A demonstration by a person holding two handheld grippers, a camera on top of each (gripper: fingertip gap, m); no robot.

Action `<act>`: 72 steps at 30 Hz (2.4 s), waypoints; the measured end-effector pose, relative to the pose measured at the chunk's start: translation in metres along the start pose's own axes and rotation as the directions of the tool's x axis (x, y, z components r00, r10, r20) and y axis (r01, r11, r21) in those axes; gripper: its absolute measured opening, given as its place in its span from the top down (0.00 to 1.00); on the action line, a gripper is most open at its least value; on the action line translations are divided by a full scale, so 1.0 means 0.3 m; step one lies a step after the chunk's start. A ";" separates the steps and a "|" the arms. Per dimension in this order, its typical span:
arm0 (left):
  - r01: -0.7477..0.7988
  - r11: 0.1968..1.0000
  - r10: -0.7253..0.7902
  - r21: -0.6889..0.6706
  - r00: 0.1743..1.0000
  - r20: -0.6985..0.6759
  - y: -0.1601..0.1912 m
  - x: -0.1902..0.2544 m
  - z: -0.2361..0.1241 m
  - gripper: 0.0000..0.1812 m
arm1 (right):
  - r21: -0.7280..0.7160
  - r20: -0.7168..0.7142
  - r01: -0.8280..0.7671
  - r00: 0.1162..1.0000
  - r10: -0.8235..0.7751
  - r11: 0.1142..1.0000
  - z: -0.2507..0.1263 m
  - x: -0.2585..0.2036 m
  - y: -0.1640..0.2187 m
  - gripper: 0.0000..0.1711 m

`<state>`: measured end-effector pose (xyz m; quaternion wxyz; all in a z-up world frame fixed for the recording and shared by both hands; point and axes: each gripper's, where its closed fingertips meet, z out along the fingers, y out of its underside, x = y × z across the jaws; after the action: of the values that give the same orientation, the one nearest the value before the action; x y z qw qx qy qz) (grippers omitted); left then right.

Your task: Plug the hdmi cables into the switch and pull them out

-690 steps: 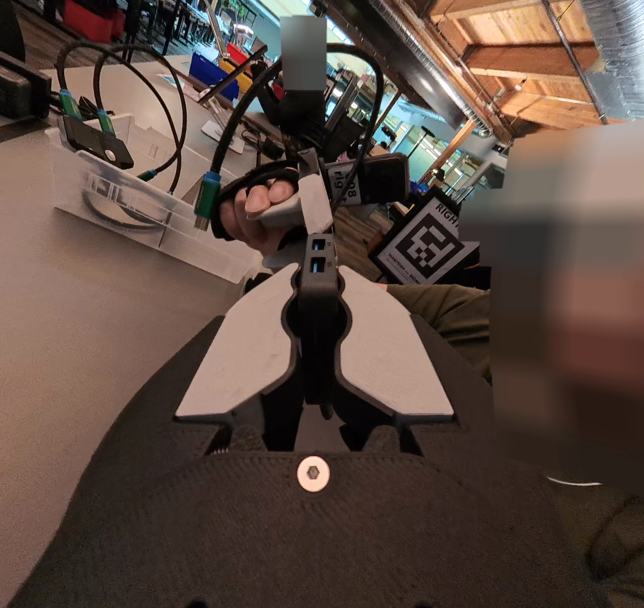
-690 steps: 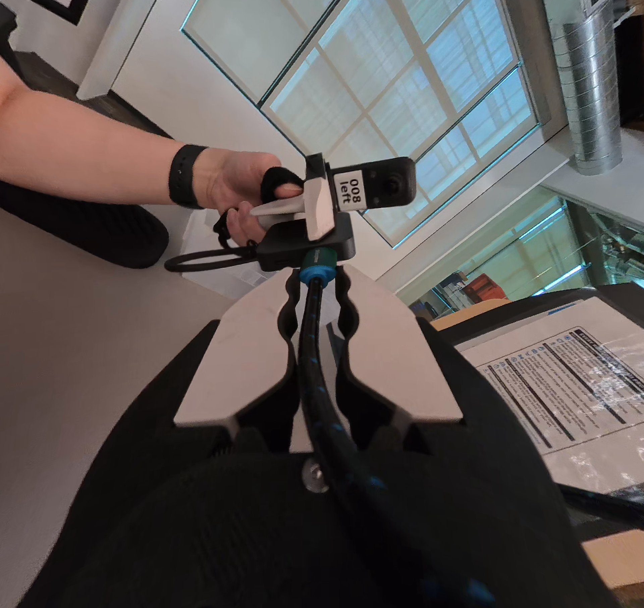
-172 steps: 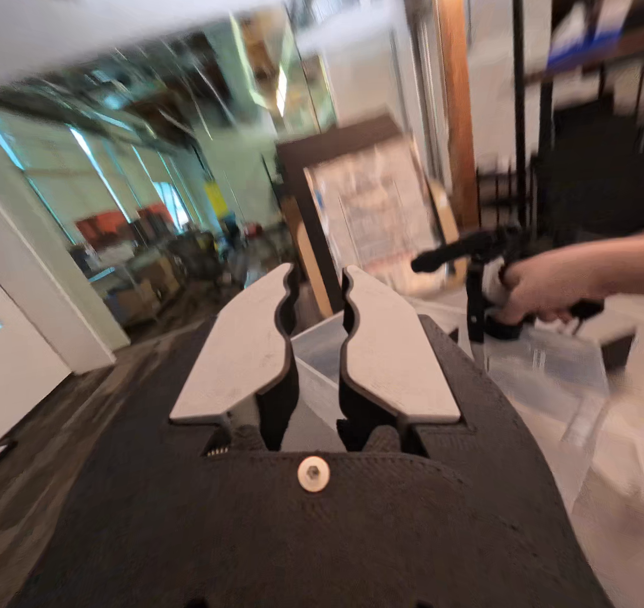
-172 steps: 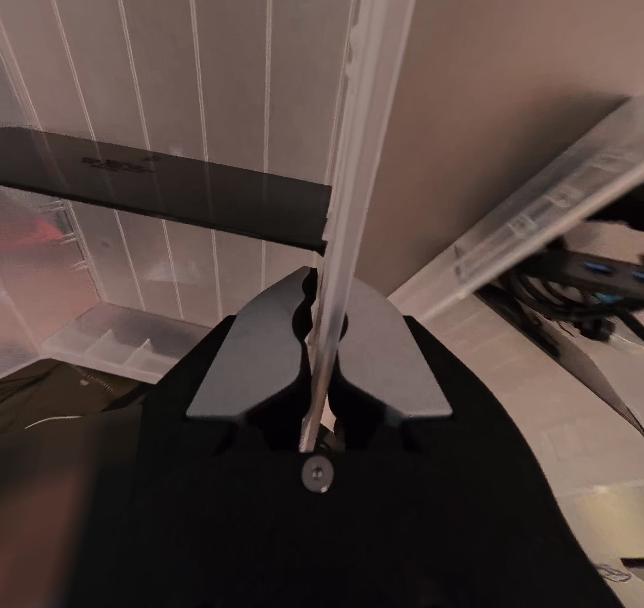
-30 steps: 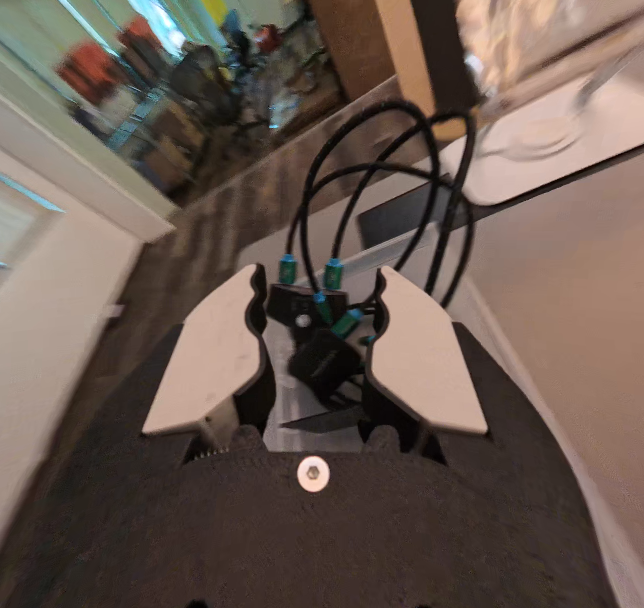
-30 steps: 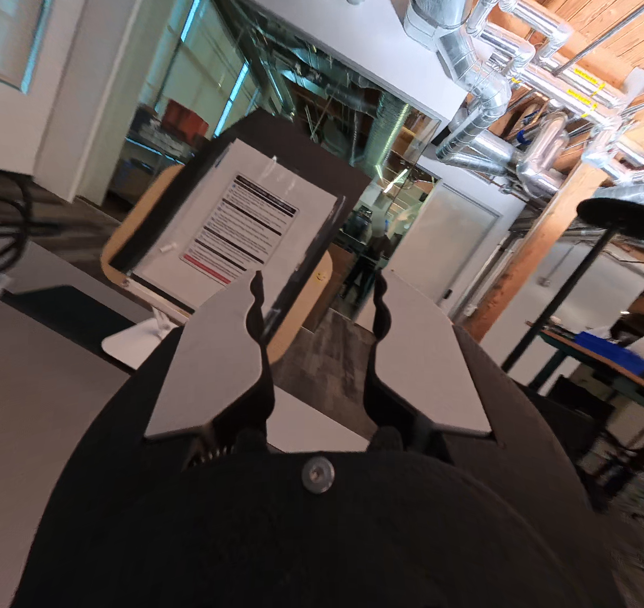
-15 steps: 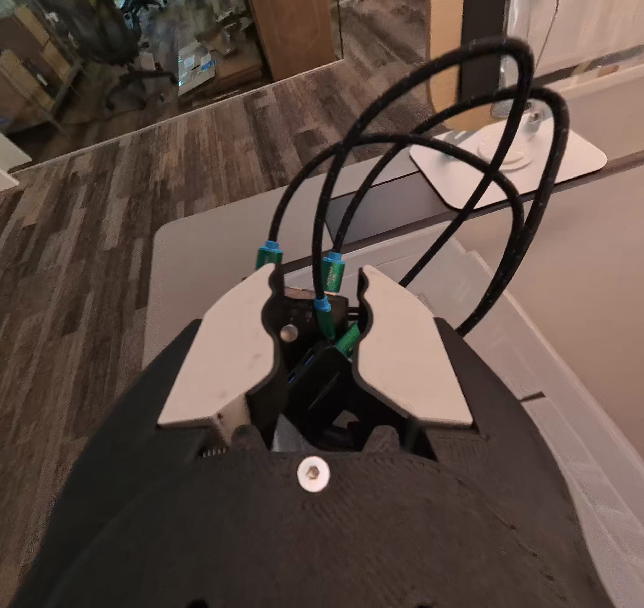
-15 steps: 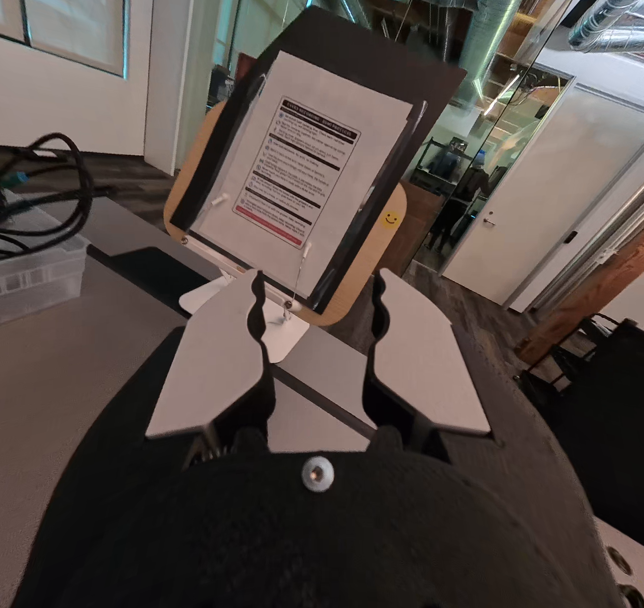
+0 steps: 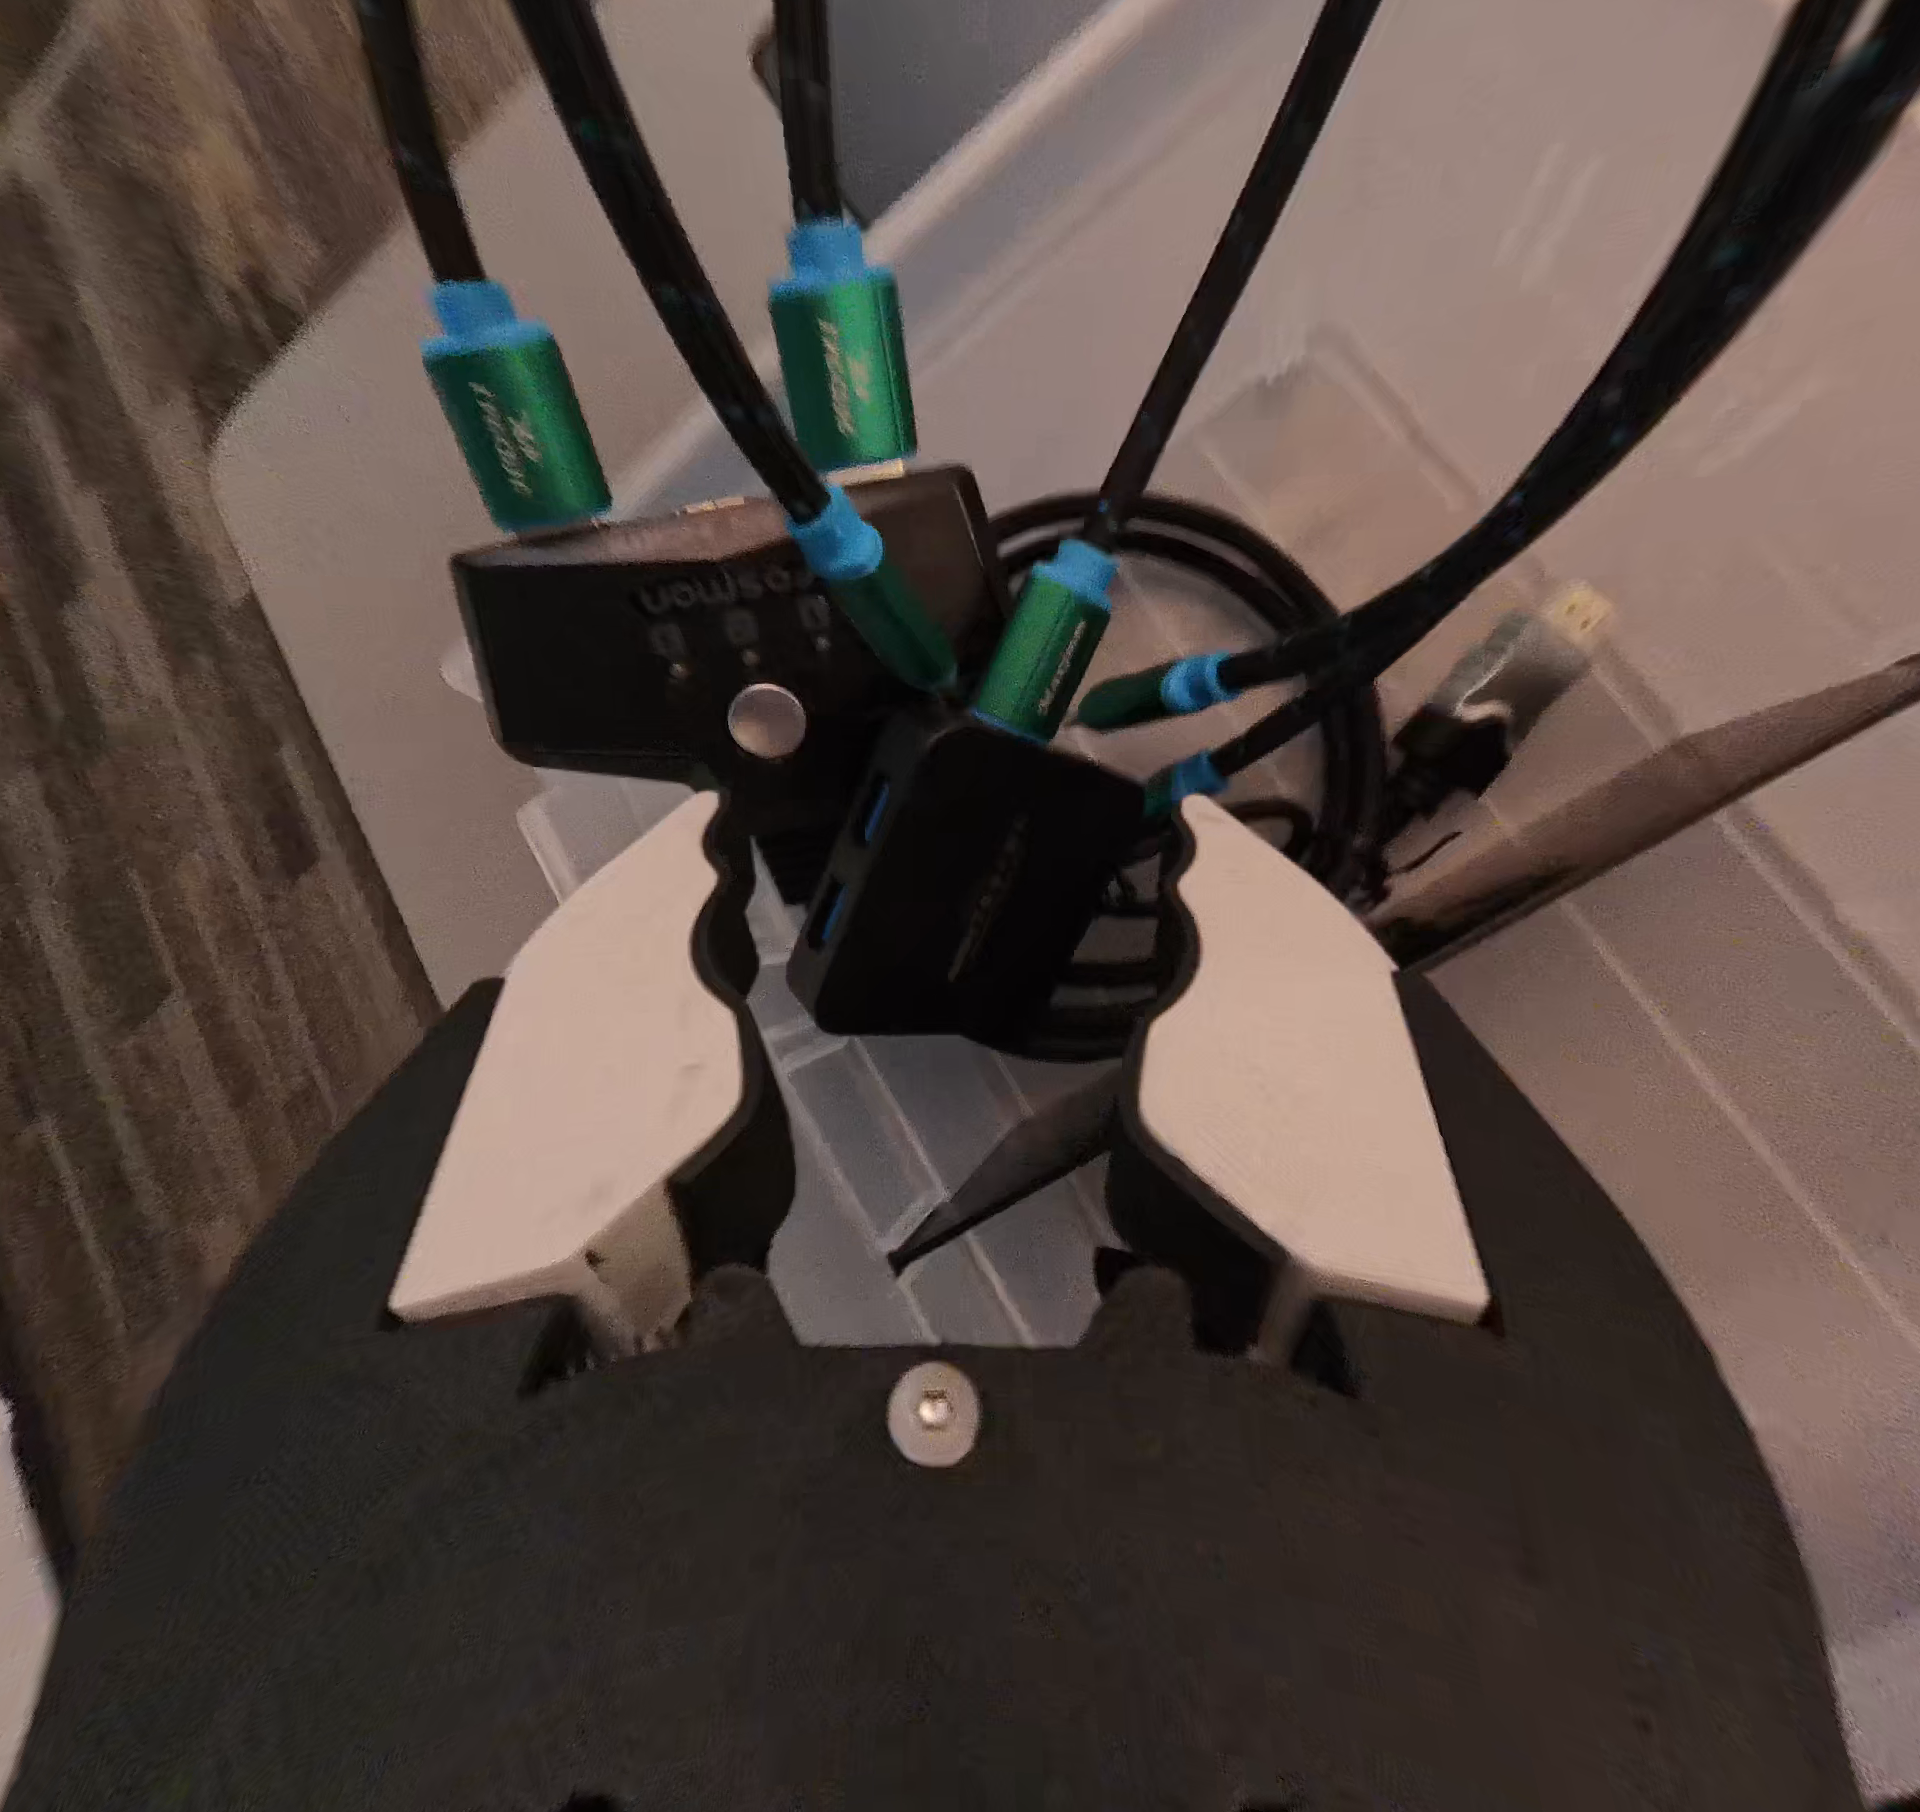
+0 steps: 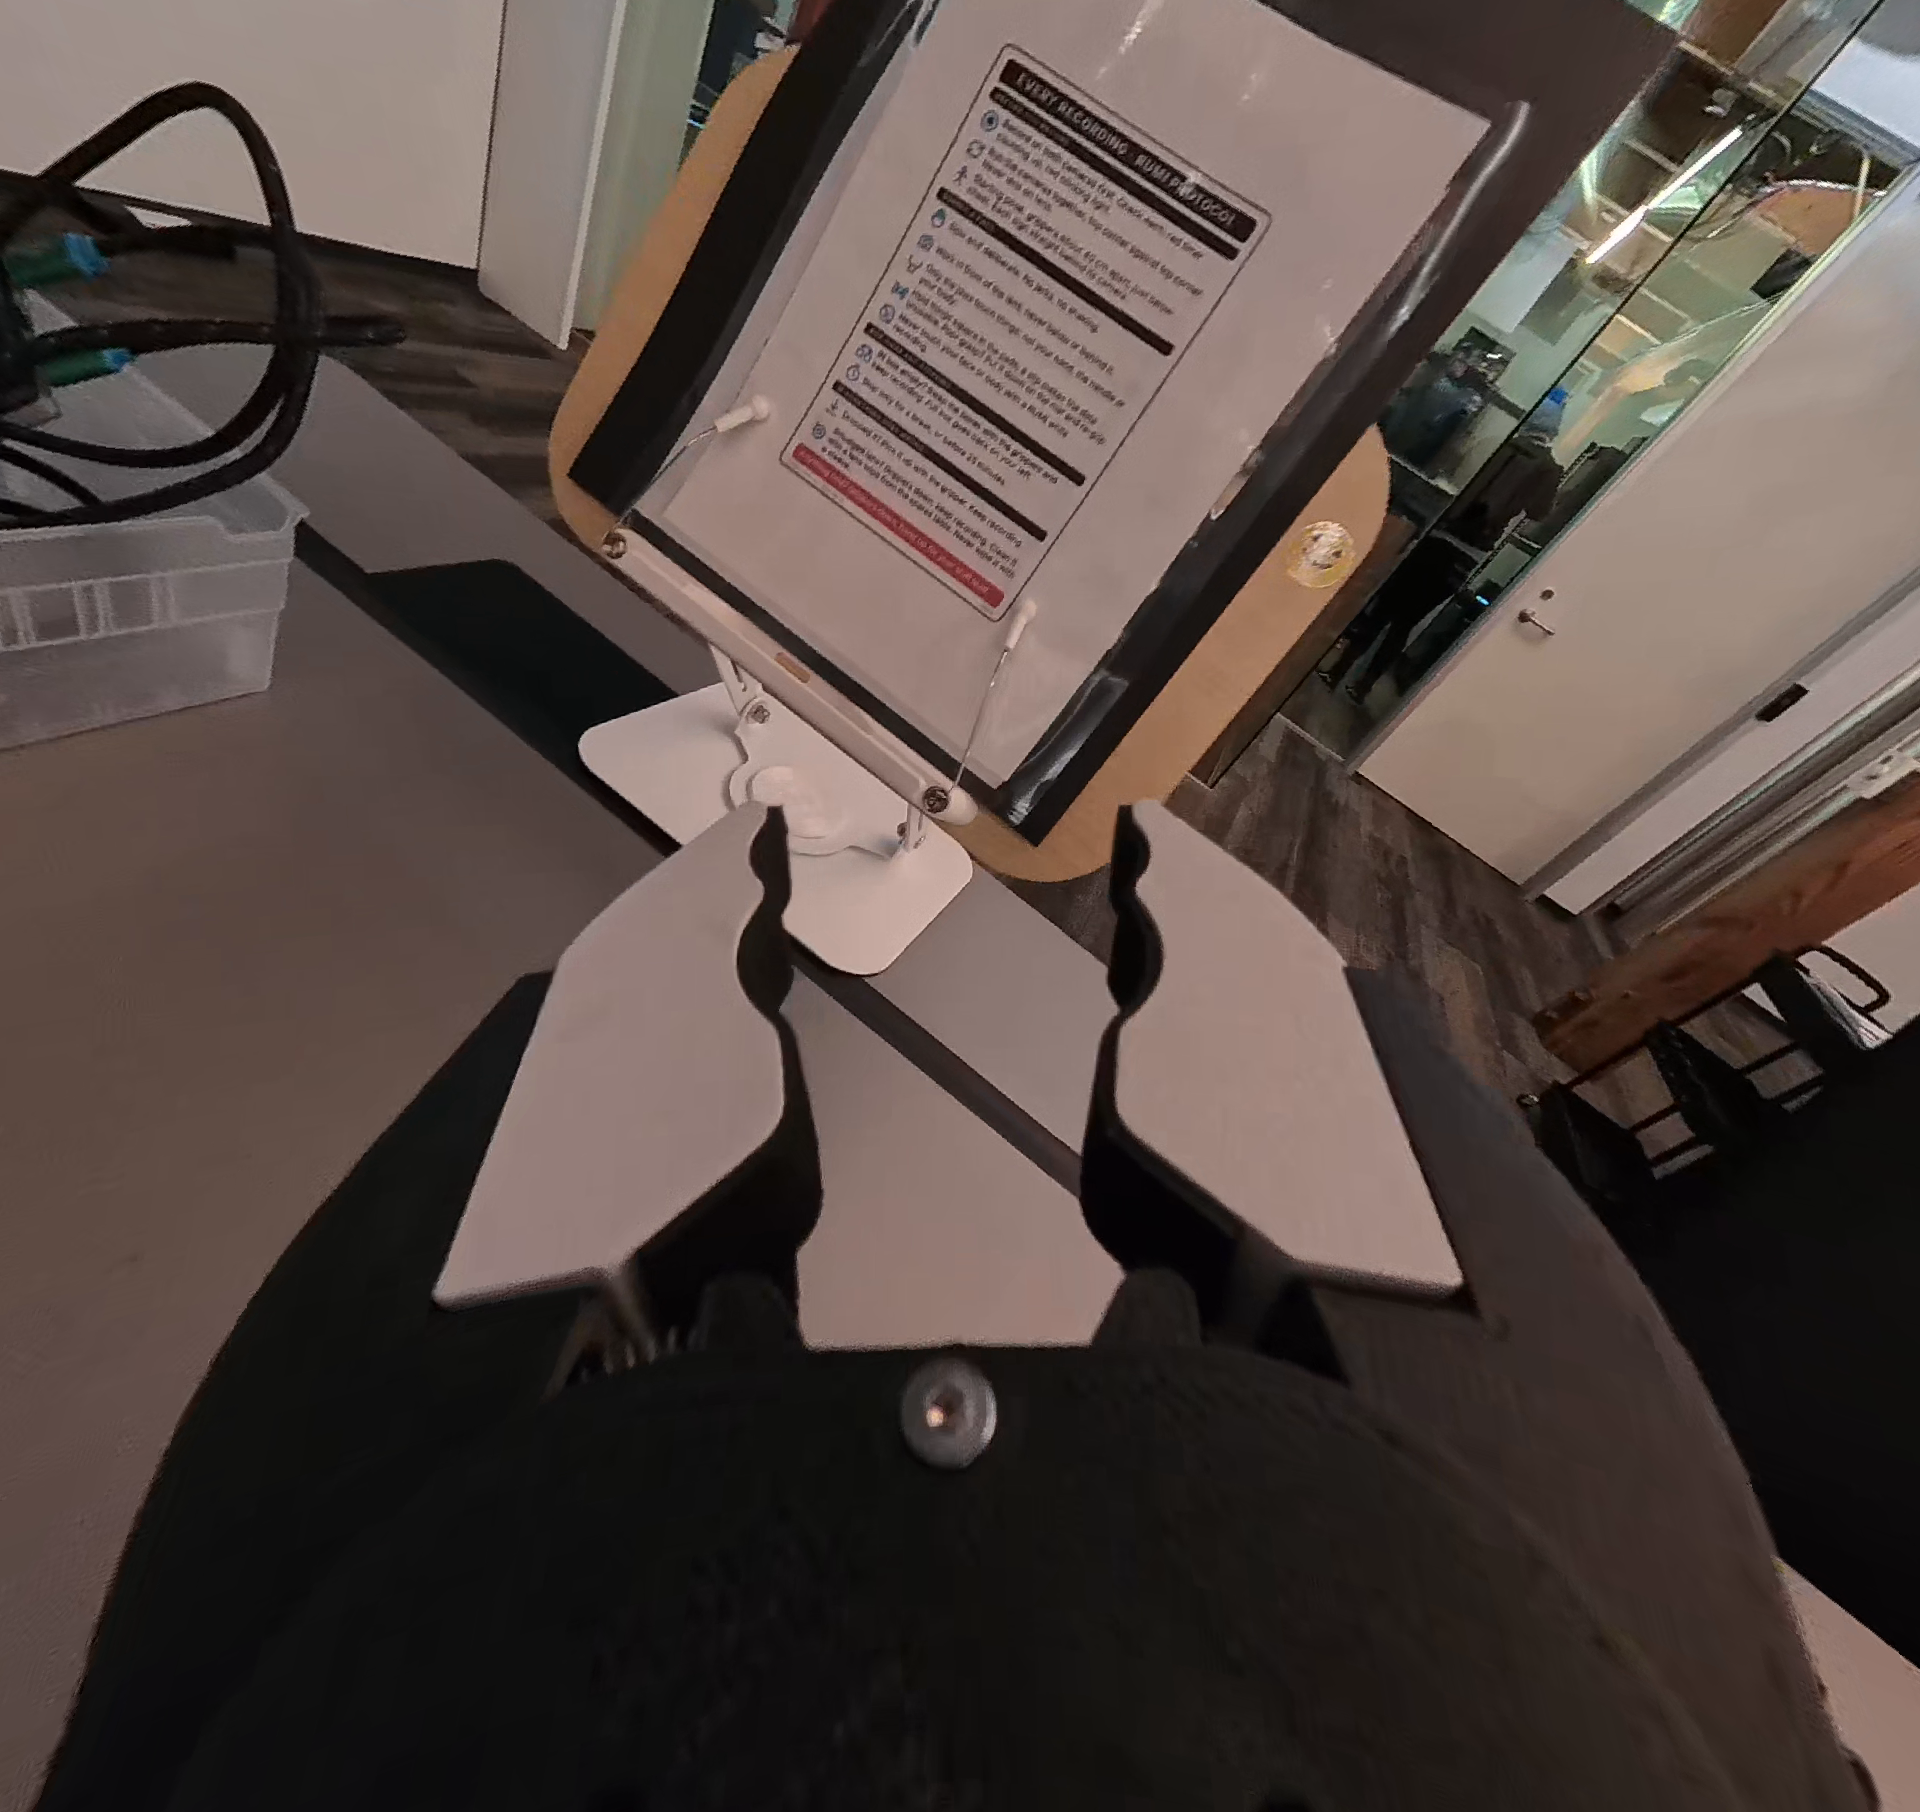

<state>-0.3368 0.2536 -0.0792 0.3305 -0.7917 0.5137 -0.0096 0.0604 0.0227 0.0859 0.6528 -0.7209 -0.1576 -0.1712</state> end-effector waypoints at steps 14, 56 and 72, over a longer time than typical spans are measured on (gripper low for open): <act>0.060 0.973 -0.106 -0.223 0.974 -0.202 0.052 0.030 0.042 0.63 | -0.042 0.182 -0.170 0.968 0.175 0.984 0.044 -0.065 0.050 0.65; 0.042 0.926 0.008 0.375 0.991 -0.130 -0.181 0.085 -0.600 0.92 | -0.082 0.271 -0.093 0.956 0.112 0.992 0.067 -0.172 0.078 0.66; 0.263 0.875 0.292 0.405 0.380 -0.878 -0.546 0.756 -0.722 0.92 | 0.554 0.657 -0.022 0.625 -0.421 0.832 -0.271 -0.619 -0.223 0.88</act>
<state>-0.1743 -0.0021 0.1038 0.1734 -0.5348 0.5959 -0.5734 -0.1387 -0.0522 0.0686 0.6682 -0.5006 -0.5372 0.1196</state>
